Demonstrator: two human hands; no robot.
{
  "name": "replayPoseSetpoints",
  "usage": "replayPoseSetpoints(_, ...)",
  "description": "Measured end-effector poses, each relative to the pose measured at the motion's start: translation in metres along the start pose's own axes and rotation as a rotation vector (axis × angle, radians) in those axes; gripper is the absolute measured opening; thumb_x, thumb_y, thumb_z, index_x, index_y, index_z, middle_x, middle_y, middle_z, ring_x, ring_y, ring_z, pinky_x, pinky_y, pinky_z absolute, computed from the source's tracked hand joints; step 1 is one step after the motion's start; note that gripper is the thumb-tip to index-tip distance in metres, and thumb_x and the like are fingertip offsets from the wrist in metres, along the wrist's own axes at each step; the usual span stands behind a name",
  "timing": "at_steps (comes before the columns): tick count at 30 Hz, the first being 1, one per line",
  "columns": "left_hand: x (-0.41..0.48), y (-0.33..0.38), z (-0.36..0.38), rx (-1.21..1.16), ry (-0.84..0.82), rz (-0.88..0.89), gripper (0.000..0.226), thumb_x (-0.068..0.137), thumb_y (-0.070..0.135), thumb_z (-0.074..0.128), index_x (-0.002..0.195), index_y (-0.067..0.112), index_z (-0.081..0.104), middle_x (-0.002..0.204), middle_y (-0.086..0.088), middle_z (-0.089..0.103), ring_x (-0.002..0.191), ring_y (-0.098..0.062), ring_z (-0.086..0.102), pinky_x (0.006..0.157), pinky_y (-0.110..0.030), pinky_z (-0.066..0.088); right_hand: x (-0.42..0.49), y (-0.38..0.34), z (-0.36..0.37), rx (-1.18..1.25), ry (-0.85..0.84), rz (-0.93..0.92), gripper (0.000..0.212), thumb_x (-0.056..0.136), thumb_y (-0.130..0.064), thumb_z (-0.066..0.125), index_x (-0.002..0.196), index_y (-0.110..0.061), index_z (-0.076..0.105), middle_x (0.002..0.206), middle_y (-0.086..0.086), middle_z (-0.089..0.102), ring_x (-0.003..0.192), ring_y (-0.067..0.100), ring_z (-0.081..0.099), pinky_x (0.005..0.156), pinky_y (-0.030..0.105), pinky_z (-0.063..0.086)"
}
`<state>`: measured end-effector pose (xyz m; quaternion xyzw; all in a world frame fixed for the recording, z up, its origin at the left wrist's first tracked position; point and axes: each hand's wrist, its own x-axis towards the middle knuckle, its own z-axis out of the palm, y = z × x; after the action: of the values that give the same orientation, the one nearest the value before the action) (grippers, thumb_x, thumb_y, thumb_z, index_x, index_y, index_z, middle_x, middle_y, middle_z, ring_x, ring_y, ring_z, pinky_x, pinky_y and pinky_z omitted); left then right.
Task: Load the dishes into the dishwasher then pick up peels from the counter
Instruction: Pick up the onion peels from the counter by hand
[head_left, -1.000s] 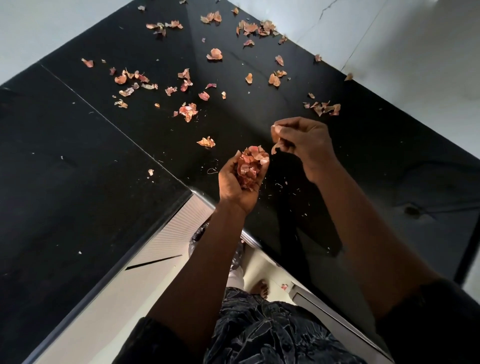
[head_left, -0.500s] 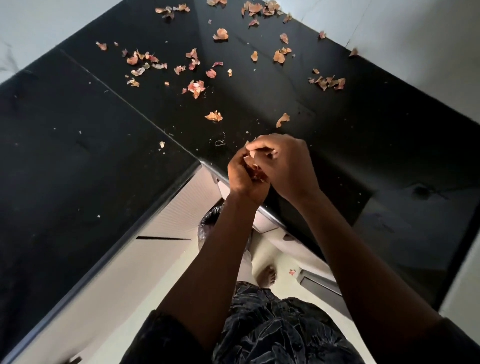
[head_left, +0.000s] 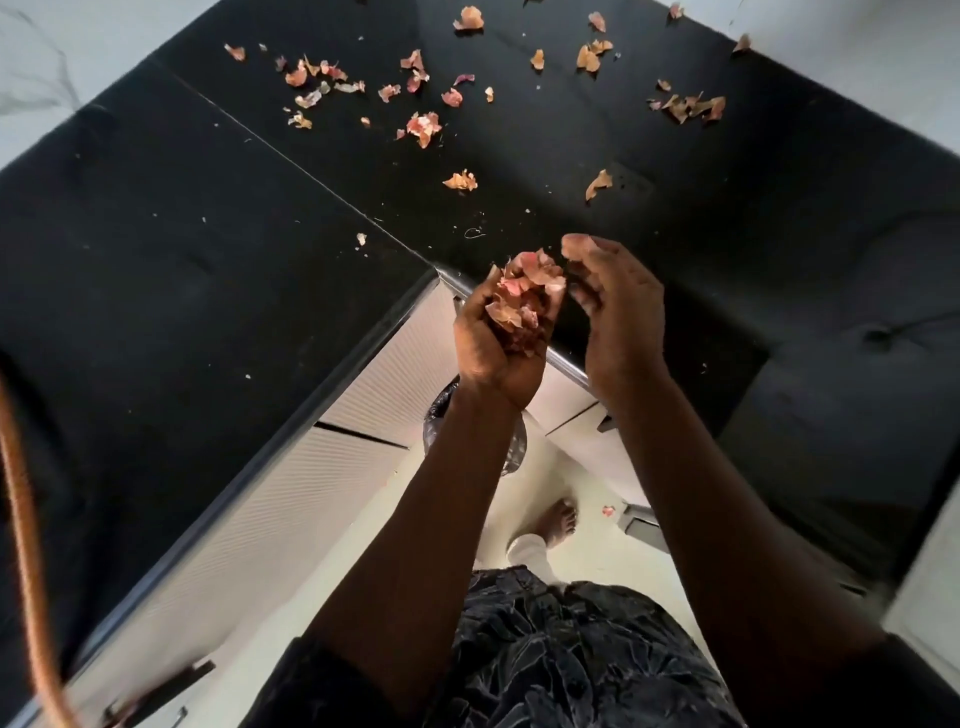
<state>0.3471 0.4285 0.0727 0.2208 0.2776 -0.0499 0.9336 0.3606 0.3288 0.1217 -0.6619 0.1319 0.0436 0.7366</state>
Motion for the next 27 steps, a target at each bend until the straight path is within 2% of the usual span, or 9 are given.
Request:
replayPoseSetpoints(3, -0.017, 0.004, -0.014, 0.079, 0.022, 0.011, 0.031, 0.1, 0.028, 0.049, 0.105, 0.006, 0.07, 0.103, -0.012, 0.069, 0.096, -0.024, 0.067, 0.093, -0.036, 0.052, -0.016, 0.025, 0.015, 0.22, -0.049, 0.167, 0.029, 0.1, -0.025, 0.055, 0.118, -0.009, 0.07, 0.119, 0.015, 0.071, 0.116, 0.029, 0.067, 0.107, 0.052, 0.048)
replayPoseSetpoints(9, -0.038, 0.012, -0.077, 0.196, 0.207, 0.04, 0.032, 0.091, 0.026, 0.064, 0.111, 0.002, 0.072, 0.101, -0.014, 0.072, 0.096, -0.029, 0.069, 0.095, -0.043, 0.054, -0.047, 0.107, 0.055, 0.625, -0.097, 0.459, 0.045, 0.104, -0.029, 0.045, 0.138, -0.003, 0.055, 0.122, 0.015, 0.064, 0.115, 0.03, 0.062, 0.101, 0.043, 0.051)
replayPoseSetpoints(12, -0.034, 0.004, -0.122, 0.248, 0.297, 0.066, 0.023, 0.087, 0.022, 0.066, 0.098, 0.005, 0.076, 0.1, -0.014, 0.075, 0.094, -0.03, 0.071, 0.092, -0.044, 0.057, -0.057, 0.154, 0.065, 0.765, -0.101, 0.583, 0.036, 0.104, -0.028, 0.044, 0.127, -0.007, 0.064, 0.109, 0.01, 0.069, 0.104, 0.024, 0.067, 0.091, 0.037, 0.056)
replayPoseSetpoints(14, -0.023, -0.004, -0.15, 0.242, 0.348, 0.058, 0.033, 0.082, 0.023, 0.07, 0.105, 0.001, 0.075, 0.109, -0.02, 0.073, 0.102, -0.036, 0.071, 0.094, -0.047, 0.056, -0.058, 0.189, 0.07, 0.819, -0.084, 0.621, 0.028, 0.098, -0.022, 0.053, 0.117, -0.006, 0.067, 0.1, 0.01, 0.072, 0.094, 0.023, 0.071, 0.085, 0.034, 0.059)
replayPoseSetpoints(18, 0.016, -0.031, -0.211, 0.211, 0.566, 0.032, 0.05, 0.071, 0.027, 0.08, 0.115, 0.006, 0.073, 0.111, -0.016, 0.074, 0.101, -0.033, 0.072, 0.083, -0.043, 0.061, -0.051, 0.261, 0.069, 0.753, -0.039, 0.696, 0.065, 0.08, -0.021, 0.076, 0.137, 0.003, 0.055, 0.132, 0.022, 0.06, 0.123, 0.036, 0.059, 0.114, 0.049, 0.04)
replayPoseSetpoints(20, 0.044, -0.054, -0.249, 0.185, 0.614, -0.011, 0.051, 0.073, 0.027, 0.08, 0.118, 0.006, 0.071, 0.114, -0.017, 0.074, 0.105, -0.035, 0.071, 0.083, -0.042, 0.061, -0.042, 0.305, 0.063, 0.685, -0.067, 0.754, 0.057, 0.073, -0.027, 0.082, 0.12, 0.003, 0.069, 0.117, 0.011, 0.071, 0.12, 0.026, 0.061, 0.118, 0.042, 0.036)
replayPoseSetpoints(22, 0.071, -0.074, -0.283, 0.173, 0.619, -0.039, 0.041, 0.082, 0.023, 0.074, 0.118, 0.003, 0.071, 0.114, -0.018, 0.073, 0.105, -0.036, 0.071, 0.088, -0.043, 0.06, -0.027, 0.347, 0.059, 0.556, -0.077, 0.811, 0.031, 0.069, -0.036, 0.078, 0.076, -0.006, 0.077, 0.077, -0.007, 0.074, 0.097, 0.006, 0.063, 0.109, 0.024, 0.045)
replayPoseSetpoints(25, 0.12, -0.101, -0.338, 0.196, 0.639, -0.082, 0.02, 0.09, 0.022, 0.066, 0.076, 0.011, 0.076, 0.079, -0.009, 0.073, 0.074, -0.025, 0.07, 0.074, -0.036, 0.059, -0.001, 0.428, 0.05, 0.508, 0.091, 0.844, 0.018, 0.098, -0.019, 0.053, 0.101, -0.007, 0.065, 0.085, 0.008, 0.072, 0.078, 0.021, 0.071, 0.071, 0.032, 0.06)
replayPoseSetpoints(27, 0.145, -0.113, -0.365, 0.252, 0.641, -0.146, 0.046, 0.099, 0.021, 0.057, 0.054, 0.015, 0.061, 0.055, -0.003, 0.059, 0.05, -0.017, 0.059, 0.054, -0.027, 0.053, 0.016, 0.474, 0.045, 0.548, 0.167, 0.851, 0.023, 0.102, -0.02, 0.043, 0.095, -0.006, 0.06, 0.075, 0.01, 0.07, 0.068, 0.023, 0.069, 0.063, 0.031, 0.057)
